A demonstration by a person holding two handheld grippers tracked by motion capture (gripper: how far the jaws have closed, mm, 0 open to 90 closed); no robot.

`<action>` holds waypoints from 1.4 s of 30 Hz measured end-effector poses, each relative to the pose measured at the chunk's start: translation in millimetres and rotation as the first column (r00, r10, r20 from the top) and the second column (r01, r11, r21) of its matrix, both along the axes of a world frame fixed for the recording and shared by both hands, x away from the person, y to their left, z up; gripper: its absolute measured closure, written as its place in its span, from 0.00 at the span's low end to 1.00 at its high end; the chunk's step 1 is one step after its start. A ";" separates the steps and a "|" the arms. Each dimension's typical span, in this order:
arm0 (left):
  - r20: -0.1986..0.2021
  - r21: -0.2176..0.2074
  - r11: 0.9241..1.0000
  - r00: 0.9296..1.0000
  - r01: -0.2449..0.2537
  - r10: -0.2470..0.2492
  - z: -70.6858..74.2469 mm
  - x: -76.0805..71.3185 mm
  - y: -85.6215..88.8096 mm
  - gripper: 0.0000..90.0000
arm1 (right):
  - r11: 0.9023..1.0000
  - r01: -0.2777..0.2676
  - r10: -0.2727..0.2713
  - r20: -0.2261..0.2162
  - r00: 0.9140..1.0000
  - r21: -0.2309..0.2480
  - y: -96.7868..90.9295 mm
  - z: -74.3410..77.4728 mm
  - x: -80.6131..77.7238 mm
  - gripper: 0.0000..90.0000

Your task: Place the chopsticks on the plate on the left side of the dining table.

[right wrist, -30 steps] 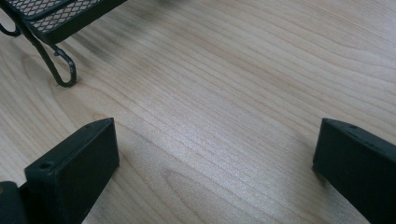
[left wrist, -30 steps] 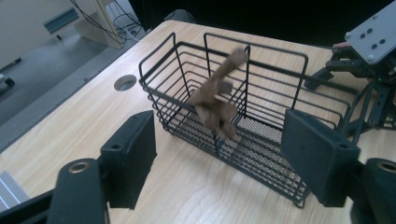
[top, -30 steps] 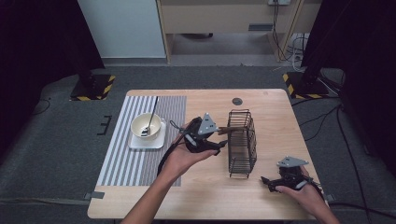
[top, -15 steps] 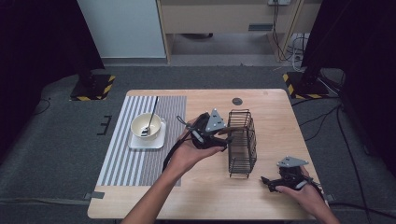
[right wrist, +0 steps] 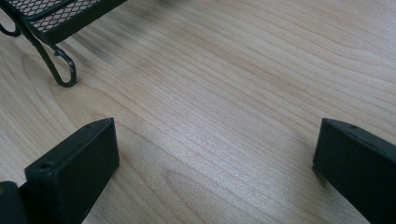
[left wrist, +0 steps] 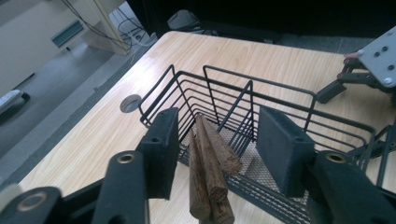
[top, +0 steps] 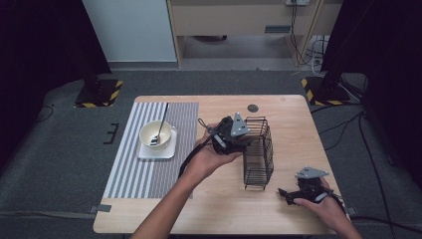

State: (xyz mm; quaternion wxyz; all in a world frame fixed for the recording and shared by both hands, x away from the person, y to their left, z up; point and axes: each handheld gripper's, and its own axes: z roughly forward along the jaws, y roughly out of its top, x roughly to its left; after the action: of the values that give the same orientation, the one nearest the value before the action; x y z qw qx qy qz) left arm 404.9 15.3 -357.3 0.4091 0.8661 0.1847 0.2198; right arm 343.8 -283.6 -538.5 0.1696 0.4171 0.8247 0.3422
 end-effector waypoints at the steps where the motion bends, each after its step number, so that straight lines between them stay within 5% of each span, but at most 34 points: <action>1: -0.003 0.005 1.000 1.000 -0.002 0.002 0.0 0.2 0.0 0.57 | 1.000 0.000 0.000 0.000 1.000 0.000 0.0 0.0 0.0 0.00; 15: -0.014 0.024 1.000 1.000 -0.004 0.005 0.1 0.1 2.2 0.73 | 1.000 0.000 0.000 0.000 1.000 0.000 0.0 0.0 0.0 0.00; 33: -0.027 -0.010 1.000 0.999 -0.027 0.027 4.4 1.5 2.4 0.83 | 1.000 0.000 0.000 0.000 1.000 0.000 0.0 0.0 0.0 0.00; 42: -0.065 -0.048 0.998 0.997 -0.047 0.044 9.9 5.0 0.8 0.89 | 1.000 0.000 0.000 0.000 1.000 0.000 0.0 0.0 0.0 0.00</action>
State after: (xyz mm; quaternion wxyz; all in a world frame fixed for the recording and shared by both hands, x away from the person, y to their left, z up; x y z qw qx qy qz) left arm 409.9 16.1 -347.4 0.4191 0.8580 0.2226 0.1967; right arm 343.8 -283.6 -538.5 0.1696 0.4170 0.8247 0.3423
